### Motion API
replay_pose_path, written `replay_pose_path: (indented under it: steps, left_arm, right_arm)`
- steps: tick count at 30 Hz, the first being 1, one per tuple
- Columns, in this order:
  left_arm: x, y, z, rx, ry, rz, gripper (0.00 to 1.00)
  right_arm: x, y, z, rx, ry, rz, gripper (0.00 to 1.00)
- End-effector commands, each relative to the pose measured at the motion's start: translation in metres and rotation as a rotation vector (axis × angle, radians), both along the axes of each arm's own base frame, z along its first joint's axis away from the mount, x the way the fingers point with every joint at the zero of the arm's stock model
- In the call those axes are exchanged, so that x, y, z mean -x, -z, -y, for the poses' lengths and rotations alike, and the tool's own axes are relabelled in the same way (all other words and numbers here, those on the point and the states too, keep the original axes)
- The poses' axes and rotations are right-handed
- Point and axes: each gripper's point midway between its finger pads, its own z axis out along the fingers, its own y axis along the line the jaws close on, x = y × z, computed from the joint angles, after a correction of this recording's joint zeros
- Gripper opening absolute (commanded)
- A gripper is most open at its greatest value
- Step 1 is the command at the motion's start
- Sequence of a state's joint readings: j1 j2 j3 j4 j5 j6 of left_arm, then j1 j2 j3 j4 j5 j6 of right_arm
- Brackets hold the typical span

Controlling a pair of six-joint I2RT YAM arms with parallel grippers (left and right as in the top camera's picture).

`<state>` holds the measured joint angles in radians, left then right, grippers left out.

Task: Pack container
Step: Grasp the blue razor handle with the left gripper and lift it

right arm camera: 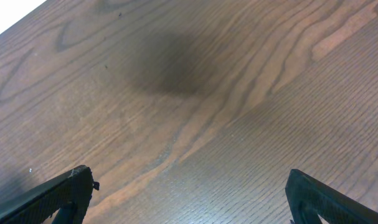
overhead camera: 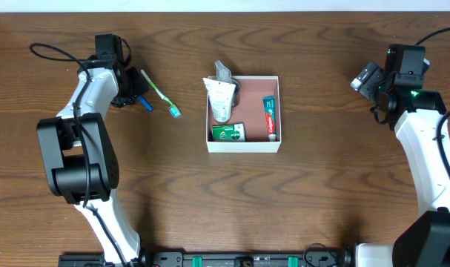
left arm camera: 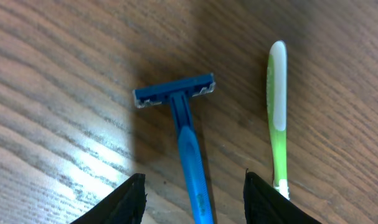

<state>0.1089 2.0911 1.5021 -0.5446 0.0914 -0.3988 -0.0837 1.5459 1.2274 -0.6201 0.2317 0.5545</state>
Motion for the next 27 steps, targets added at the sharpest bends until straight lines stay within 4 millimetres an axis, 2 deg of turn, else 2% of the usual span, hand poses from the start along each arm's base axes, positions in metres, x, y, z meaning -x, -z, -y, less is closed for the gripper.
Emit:
replay_pose_path:
  steps: [1,7,11,14,17,18,20,23,27]
  left_arm:
    - [0.004,0.016,0.000,-0.002,0.019,-0.032,0.51]
    - [0.012,0.045,0.001,0.007,0.020,-0.097,0.51]
    - [0.015,0.055,0.002,0.010,0.019,-0.120,0.49]
    - [0.015,0.055,0.002,0.010,0.019,-0.121,0.31]
    - [0.018,0.056,0.002,0.011,0.019,-0.132,0.18]
    - [0.019,0.056,0.002,0.012,0.019,-0.138,0.19]
    - [0.022,0.055,0.002,0.013,0.019,-0.149,0.12]
    - [0.023,0.051,0.002,0.015,0.019,-0.161,0.09]
    - [0.018,0.031,0.002,0.012,0.023,-0.144,0.09]
  right_arm:
    - [0.000,0.001,0.004,0.010,0.000,-0.007,0.99]
    - [0.000,0.001,0.004,0.010,0.000,-0.007,0.99]
    - [0.000,0.001,0.004,0.010,0.000,-0.007,0.99]
    - [0.000,0.001,0.004,0.010,0.000,-0.007,0.99]
    - [0.000,0.001,0.004,0.010,0.000,-0.007,0.99]
    - [0.000,0.001,0.004,0.010,0.000,-0.007,0.99]
    - [0.000,0.001,0.004,0.010,0.000,-0.007,0.99]
    - [0.000,0.001,0.004,0.010,0.000,-0.007,0.99]
    - [0.000,0.001,0.004,0.010,0.000,-0.007,0.99]
